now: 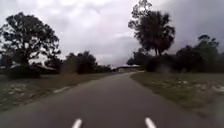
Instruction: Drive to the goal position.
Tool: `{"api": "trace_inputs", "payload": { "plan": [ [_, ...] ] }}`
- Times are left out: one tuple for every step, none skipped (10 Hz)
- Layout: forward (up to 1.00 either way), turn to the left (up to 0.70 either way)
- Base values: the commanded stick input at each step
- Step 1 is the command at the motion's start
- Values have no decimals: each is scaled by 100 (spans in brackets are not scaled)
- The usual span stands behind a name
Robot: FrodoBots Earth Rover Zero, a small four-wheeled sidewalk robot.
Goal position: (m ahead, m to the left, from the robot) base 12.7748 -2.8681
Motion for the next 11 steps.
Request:
{"api": "trace_inputs", "payload": {
  "plan": [
    [84, 3],
    [84, 3],
    [84, 3],
    [84, 3],
    [84, 3],
    [84, 3],
    [84, 3],
    [84, 3],
    [84, 3],
    [84, 3],
    [84, 3]
  ]
}}
